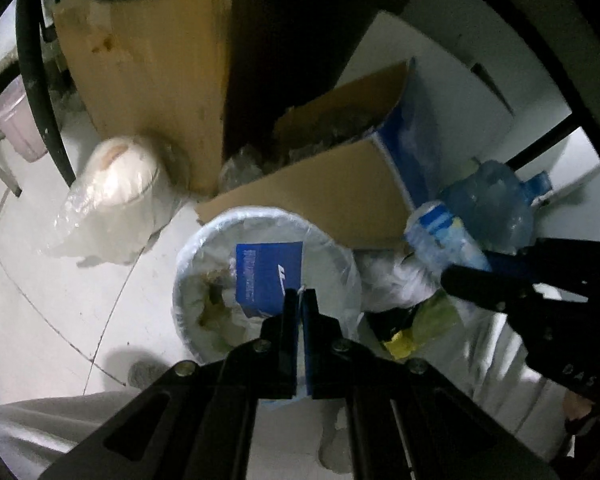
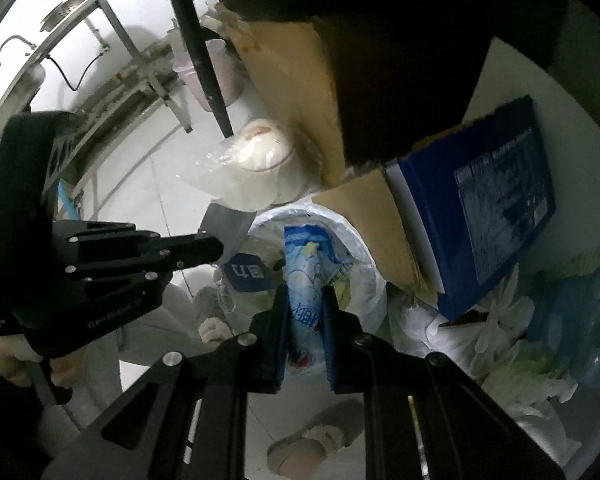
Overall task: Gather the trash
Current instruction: 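Open the left gripper over the bin while the right releases the snack bag, then raise both open grippers from the bin back up to the counter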
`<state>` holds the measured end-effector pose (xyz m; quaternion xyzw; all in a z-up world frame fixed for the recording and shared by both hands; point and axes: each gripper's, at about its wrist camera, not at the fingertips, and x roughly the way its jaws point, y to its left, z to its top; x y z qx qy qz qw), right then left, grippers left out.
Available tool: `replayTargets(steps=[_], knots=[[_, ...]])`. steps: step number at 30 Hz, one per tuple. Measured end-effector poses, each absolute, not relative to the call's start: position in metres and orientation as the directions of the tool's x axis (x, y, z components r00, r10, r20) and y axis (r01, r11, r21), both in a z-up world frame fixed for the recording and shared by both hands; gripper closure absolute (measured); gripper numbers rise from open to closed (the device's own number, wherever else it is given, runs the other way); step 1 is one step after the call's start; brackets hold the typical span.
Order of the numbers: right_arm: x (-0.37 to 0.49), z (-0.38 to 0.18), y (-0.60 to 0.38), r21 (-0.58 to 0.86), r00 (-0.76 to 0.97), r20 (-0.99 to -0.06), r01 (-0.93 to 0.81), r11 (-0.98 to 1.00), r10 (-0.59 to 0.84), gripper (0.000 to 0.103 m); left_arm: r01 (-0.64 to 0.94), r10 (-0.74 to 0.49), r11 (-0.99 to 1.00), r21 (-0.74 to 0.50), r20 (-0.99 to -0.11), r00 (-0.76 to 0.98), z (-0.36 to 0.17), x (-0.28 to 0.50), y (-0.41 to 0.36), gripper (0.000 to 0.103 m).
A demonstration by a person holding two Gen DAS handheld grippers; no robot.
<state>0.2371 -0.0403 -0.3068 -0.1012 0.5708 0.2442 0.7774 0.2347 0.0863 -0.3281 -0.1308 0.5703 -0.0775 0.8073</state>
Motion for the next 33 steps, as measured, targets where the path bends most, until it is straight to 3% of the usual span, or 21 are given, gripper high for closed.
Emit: replayTargets(steps=[1, 3, 5, 18, 21, 25, 33], knots=[[0.239, -0.310, -0.041, 0.126, 0.222, -0.939, -0.493, 0.861, 0.264, 0.089, -0.027, -0.279, 0.952, -0.305, -0.902, 0.329, -0.331, 0.235, 0.086, 0.097], [0.240, -0.316, -0.041, 0.131, 0.212, -0.941, -0.491, 0.861, 0.263, 0.089, -0.039, -0.283, 0.949, -0.312, -0.902, 0.325, -0.335, 0.234, 0.089, 0.074], [0.243, -0.320, -0.039, 0.135, 0.201, -0.943, -0.492, 0.860, 0.264, 0.089, -0.062, -0.285, 0.945, -0.322, -0.900, 0.331, -0.336, 0.232, 0.095, 0.065], [0.249, -0.348, -0.010, 0.136, 0.144, -0.959, -0.522, 0.842, 0.244, 0.089, -0.152, -0.230, 0.943, -0.295, -0.911, 0.341, -0.341, 0.221, 0.133, 0.065], [0.250, -0.353, -0.003, 0.133, 0.132, -0.963, -0.524, 0.841, 0.234, 0.086, -0.161, -0.231, 0.940, -0.301, -0.909, 0.348, -0.339, 0.218, 0.137, 0.065], [0.250, -0.357, 0.006, 0.127, 0.123, -0.967, -0.521, 0.844, 0.222, 0.069, -0.169, -0.229, 0.938, -0.303, -0.907, 0.354, -0.338, 0.216, 0.140, 0.065], [0.244, -0.350, 0.010, 0.110, 0.139, -0.967, -0.530, 0.841, 0.214, 0.068, -0.159, -0.212, 0.945, -0.288, -0.903, 0.373, -0.325, 0.208, 0.143, 0.065]])
